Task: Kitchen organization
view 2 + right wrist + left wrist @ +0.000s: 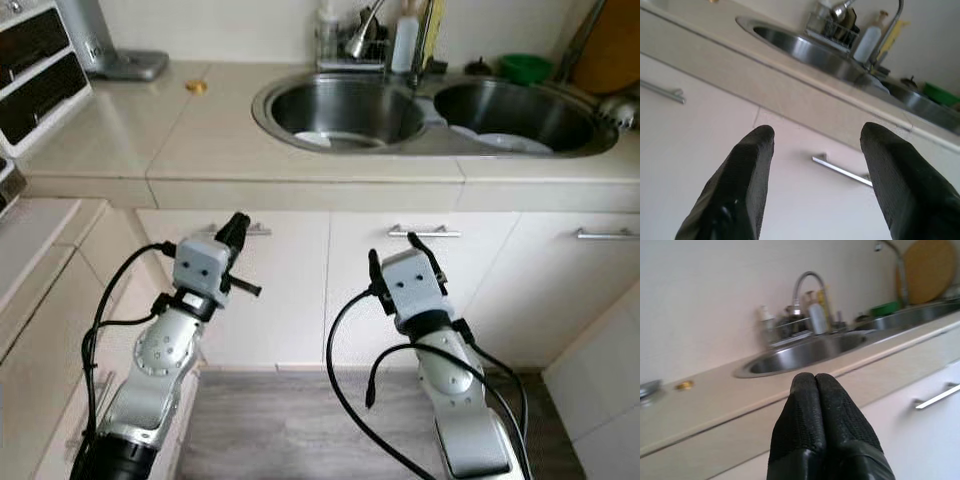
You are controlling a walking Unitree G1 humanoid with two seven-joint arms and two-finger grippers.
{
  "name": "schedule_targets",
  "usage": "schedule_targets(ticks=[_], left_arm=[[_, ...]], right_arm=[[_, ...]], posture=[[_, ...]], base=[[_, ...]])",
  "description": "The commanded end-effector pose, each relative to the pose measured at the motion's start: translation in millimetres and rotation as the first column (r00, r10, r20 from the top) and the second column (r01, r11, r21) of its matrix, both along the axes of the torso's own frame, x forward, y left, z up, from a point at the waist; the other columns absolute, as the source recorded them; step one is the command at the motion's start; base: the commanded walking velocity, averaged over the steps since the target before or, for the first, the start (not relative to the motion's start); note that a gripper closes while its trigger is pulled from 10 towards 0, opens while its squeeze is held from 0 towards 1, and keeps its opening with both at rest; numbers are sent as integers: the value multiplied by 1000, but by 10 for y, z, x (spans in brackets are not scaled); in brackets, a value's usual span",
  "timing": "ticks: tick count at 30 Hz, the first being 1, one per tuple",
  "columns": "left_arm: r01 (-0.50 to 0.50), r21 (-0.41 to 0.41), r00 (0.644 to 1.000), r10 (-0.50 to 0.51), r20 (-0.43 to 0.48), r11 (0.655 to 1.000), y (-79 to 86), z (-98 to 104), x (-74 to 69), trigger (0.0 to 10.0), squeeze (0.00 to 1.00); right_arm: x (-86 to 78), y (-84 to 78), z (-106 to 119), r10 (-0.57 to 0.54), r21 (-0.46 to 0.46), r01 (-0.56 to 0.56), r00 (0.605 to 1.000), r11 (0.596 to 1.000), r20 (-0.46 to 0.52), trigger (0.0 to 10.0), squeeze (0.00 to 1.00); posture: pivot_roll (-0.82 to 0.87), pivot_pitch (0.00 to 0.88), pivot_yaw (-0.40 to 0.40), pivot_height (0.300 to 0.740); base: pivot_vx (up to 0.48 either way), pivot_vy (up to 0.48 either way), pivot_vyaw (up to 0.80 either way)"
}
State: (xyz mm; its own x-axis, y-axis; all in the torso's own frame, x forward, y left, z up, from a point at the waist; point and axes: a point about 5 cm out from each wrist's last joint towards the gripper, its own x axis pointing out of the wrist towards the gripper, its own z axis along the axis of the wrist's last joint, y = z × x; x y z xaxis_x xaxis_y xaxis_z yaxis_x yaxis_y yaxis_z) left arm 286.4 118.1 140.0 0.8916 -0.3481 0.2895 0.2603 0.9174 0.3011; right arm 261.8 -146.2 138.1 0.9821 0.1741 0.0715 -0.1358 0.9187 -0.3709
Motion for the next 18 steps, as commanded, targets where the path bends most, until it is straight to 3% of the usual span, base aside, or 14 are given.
schedule_targets(ticks=[1,6,14,18], left_arm=[[15,-2,1000,-15,15,1000,-31,39,-15,10000,0],[8,-8,1000,-8,5,1000,-18,32,-8,10000,0],[11,-5,1000,-11,5,1000,-23,27,-13,10000,0],[9,-7,1000,-9,14,1000,-25,35,-13,10000,0]], right_arm=[[-17,-32,35,-2,22,2,1000,1000,-2,10000,0],[-21,-45,24,-2,30,3,1000,1000,-14,10000,0],[-21,-46,15,0,33,1,1000,999,-24,10000,0],[-18,-48,18,1,33,0,1000,999,-27,10000,0]], posture=[[-83,0,-37,740],[-82,0,-39,740],[-81,0,-39,740],[-84,0,-37,740]], base=[[0,0,0],[0,0,0],[0,431,0],[0,0,0]])
